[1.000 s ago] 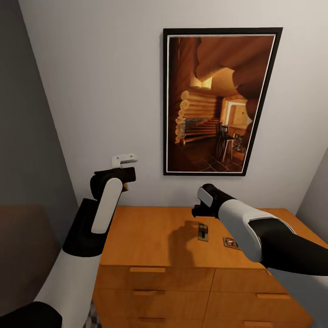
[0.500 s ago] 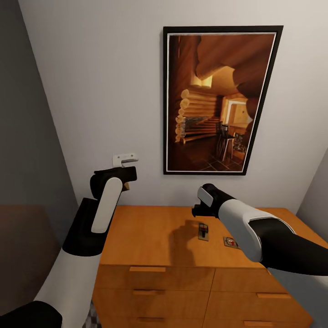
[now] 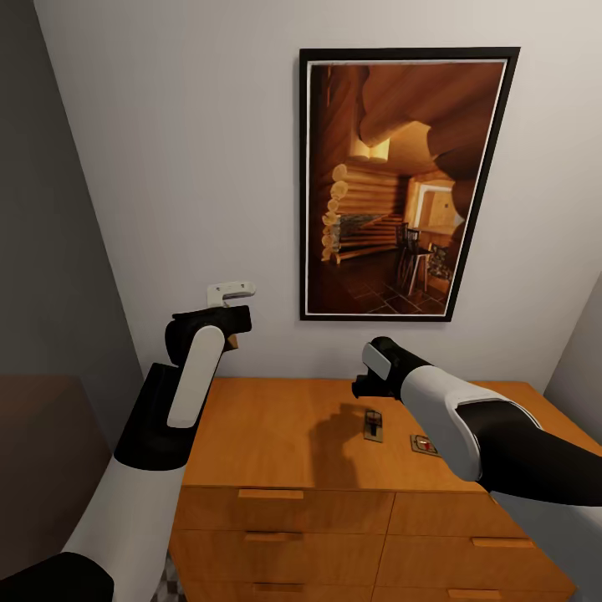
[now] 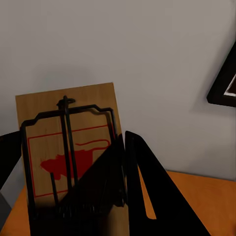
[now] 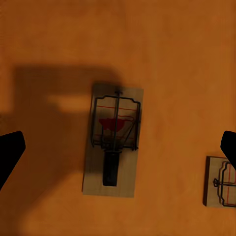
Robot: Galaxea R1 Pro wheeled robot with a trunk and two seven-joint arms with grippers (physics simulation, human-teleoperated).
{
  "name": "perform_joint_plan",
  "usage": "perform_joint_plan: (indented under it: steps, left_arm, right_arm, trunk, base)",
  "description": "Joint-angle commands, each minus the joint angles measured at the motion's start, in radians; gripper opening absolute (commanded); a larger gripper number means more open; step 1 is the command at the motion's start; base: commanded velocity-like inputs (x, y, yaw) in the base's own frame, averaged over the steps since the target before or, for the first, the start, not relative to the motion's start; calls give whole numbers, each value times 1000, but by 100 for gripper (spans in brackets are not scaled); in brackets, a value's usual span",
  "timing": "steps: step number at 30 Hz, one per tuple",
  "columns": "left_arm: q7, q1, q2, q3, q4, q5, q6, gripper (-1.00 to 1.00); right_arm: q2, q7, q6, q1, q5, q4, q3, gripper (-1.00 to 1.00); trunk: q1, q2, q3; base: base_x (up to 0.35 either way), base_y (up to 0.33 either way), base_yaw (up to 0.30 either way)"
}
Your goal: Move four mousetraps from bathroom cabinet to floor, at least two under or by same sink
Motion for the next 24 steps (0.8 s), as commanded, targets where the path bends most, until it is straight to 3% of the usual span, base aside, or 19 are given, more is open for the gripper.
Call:
perform_joint_plan:
  steps: [1, 24]
  left_arm:
    - [11, -1, 0, -1, -1, 6, 5, -100]
    - [11, -1, -1, 1, -1, 6, 5, -100]
  right_arm:
    - [0, -7, 4, -1, -10, -1, 6, 100]
    - [1, -5, 4, -1, -11, 4, 6, 100]
  trunk:
    - [0, -1, -2]
    - [0, -1, -2]
  base:
    - [0, 0, 0]
    - [-42, 0, 0]
